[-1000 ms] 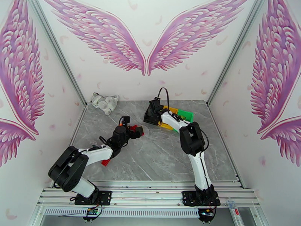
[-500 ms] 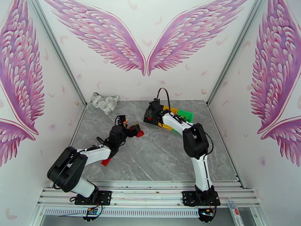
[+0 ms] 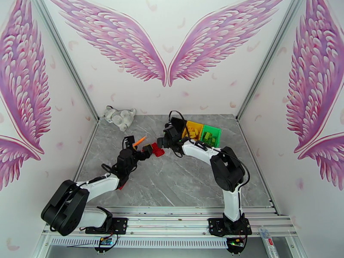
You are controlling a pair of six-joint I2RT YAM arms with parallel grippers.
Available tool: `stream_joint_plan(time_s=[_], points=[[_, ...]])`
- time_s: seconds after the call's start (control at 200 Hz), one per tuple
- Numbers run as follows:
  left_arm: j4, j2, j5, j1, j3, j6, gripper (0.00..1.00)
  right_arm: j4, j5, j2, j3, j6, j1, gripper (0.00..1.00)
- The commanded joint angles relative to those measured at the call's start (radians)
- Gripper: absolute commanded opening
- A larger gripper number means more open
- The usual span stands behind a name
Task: Sort the legos into containers by color
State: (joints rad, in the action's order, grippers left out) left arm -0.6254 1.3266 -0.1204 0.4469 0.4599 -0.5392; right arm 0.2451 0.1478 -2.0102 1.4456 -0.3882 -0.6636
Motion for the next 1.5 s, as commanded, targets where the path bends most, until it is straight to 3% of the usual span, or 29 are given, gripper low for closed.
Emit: stream_joint_plan(time_s=[0.0, 0.165, 0.42, 0.64, 0.85, 1.225, 1.495], points=[[0.057, -0.082, -0.030, -0.016, -0.046, -0.008, 0.99, -0.047, -0.054, 0.029, -0.048, 0.026, -0.033, 0.98], [0.118, -0.191, -0.047, -0.028, -0.098, -0.006, 0.99, -0.044, -0.094, -0.007, -0.061, 0.036, -0.071, 0.99], [0.225, -0.357, -0.084, -0.035, -0.155, 0.000, 0.99, 0.008, -0.004, -0.104, -0.007, 0.035, -0.103, 0.99], [0.287, -0.435, -0.099, -0.040, -0.178, 0.002, 0.99, 0.035, 0.015, -0.188, 0.064, 0.032, -0.102, 0.86], [0.303, -0.443, -0.092, -0.045, -0.185, 0.001, 0.99, 0.051, 0.059, -0.224, 0.099, 0.029, -0.101, 0.77], [0.299, -0.433, -0.085, -0.044, -0.180, 0.002, 0.99, 0.080, 0.054, -0.247, 0.145, 0.033, -0.058, 0.77], [0.250, -0.336, -0.038, -0.045, -0.147, 0.008, 0.99, 0.049, 0.034, -0.215, 0.103, 0.018, -0.050, 0.62]])
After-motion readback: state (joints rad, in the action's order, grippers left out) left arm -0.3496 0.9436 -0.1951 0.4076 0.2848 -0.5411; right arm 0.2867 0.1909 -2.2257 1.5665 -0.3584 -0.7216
